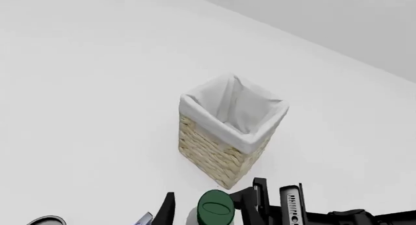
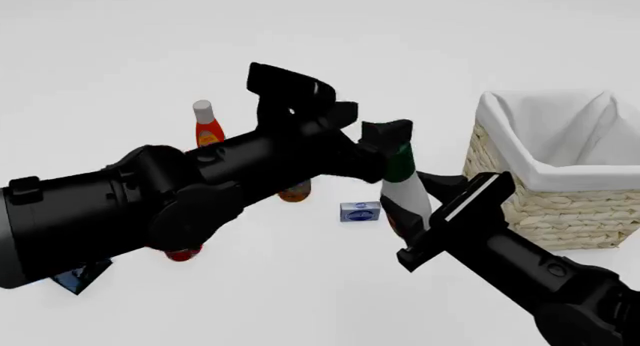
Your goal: Pick the salad dressing and place it in the basket.
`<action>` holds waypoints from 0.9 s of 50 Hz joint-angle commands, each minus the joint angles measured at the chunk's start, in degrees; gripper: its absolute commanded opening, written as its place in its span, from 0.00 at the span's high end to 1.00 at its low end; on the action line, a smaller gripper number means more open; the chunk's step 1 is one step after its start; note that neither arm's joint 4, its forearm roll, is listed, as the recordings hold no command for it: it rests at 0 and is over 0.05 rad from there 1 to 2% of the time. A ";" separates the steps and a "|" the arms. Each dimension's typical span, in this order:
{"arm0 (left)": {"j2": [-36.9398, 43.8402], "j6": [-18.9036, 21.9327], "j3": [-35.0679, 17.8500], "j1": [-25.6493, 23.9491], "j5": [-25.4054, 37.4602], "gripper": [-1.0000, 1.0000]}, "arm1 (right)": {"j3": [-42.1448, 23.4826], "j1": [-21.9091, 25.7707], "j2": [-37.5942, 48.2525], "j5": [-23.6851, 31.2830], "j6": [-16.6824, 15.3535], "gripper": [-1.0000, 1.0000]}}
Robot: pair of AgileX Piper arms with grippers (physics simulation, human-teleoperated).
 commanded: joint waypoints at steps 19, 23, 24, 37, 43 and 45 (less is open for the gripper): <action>-37.76 11.52 21.90 19.14 -4.71 0.00 | -0.15 -0.83 -0.65 -0.43 1.97 1.00; -45.31 10.38 27.73 25.05 -5.72 0.00 | -0.10 -1.34 -2.02 0.24 2.12 1.00; -46.98 11.71 29.66 27.08 -6.09 0.00 | -0.11 -1.61 -2.50 0.43 2.24 1.00; -70.10 7.68 51.42 46.82 -5.95 0.00 | -0.96 -4.61 -11.26 5.43 3.68 1.00; -79.91 6.43 56.07 52.00 0.79 0.00 | -1.23 -5.77 -13.95 7.13 4.07 1.00; -81.13 5.96 57.00 54.02 1.10 0.00 | -1.73 -6.40 -15.56 8.30 4.25 1.00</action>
